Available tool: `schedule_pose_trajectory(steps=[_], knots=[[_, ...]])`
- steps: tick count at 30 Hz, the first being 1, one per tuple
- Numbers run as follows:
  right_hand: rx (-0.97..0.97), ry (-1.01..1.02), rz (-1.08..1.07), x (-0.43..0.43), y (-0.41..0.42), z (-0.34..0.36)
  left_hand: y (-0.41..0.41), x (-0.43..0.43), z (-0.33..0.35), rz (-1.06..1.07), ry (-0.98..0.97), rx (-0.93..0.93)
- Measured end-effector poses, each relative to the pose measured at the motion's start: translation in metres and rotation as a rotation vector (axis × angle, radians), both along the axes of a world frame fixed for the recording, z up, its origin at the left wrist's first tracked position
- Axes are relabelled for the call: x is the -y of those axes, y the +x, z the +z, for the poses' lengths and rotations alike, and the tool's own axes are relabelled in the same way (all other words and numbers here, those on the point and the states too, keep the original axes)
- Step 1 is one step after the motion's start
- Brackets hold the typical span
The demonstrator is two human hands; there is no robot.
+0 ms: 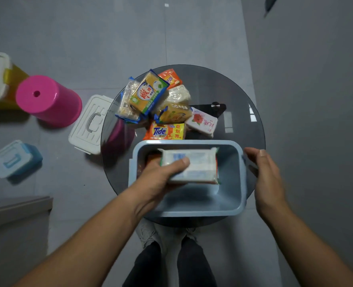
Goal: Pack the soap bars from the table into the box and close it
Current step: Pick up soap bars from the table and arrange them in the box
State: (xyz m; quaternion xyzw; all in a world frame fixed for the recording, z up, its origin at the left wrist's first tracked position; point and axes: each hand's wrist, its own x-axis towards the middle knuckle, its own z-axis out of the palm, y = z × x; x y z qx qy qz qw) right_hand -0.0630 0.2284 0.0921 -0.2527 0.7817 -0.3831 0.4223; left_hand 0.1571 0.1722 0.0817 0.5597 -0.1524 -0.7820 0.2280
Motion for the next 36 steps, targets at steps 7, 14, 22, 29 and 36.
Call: schedule_pose_trajectory(steps=[7,14,22,29,36], knots=[[0.162,0.082,0.021,-0.002,-0.003,-0.018,-0.034,-0.021,-0.039,-0.193,0.293,0.014],[0.176,0.074,0.036,-0.004,-0.007,-0.031,-0.051,-0.016,-0.074,-0.173,0.467,0.005],[0.213,0.058,0.064,-0.005,-0.011,-0.039,-0.056,-0.016,-0.104,-0.150,0.461,0.083],[0.198,0.046,0.085,-0.006,-0.011,-0.040,-0.054,-0.017,-0.111,-0.110,0.419,0.181],[0.097,0.082,0.164,0.000,-0.004,-0.040,-0.045,-0.017,-0.109,-0.026,0.524,0.032]])
